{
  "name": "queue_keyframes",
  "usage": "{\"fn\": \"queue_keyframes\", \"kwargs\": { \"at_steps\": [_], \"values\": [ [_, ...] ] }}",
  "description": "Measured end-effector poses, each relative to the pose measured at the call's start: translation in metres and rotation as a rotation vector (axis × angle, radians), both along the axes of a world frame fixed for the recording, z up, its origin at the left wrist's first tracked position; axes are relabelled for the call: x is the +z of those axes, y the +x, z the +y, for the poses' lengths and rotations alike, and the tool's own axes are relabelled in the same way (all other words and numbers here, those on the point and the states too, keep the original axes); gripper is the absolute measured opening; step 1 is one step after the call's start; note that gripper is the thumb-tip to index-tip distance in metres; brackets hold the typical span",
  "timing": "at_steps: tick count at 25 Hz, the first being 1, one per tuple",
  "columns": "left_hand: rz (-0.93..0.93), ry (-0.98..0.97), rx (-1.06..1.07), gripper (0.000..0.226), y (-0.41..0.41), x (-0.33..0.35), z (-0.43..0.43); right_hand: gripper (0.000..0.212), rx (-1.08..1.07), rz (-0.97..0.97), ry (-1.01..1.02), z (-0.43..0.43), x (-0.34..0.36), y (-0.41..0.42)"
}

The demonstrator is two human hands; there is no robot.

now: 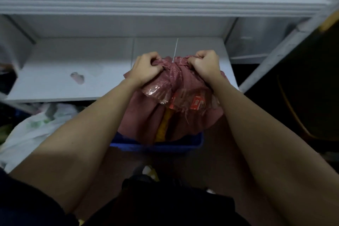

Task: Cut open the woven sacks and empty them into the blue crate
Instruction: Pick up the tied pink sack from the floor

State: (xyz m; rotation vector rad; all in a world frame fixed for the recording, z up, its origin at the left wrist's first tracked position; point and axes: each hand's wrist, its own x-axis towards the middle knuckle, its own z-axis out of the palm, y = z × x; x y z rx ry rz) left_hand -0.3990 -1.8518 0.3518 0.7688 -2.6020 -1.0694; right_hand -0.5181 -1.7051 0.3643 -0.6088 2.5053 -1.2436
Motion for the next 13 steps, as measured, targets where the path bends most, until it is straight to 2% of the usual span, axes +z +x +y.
{"fn": "queue_keyframes", "kwargs": {
  "at_steps": [2, 8, 13],
  "values": [
    [0.020, 0.019, -0.064, 0.010, -0.012, 0.003, 0.014, 0.029, -0.077, 0.002, -0.012, 0.019, 0.002, 0.002],
    [0.117, -0.013, -0.135, 0.021, -0.021, 0.022, 0.083, 0.040, -0.191, 0.081, -0.047, 0.091, 0.026, 0.016],
    [0.177, -0.038, -0.226, 0.019, -0.016, 0.033, 0.180, 0.030, -0.298, 0.246, -0.027, 0.201, 0.036, 0.058]
  ]
}}
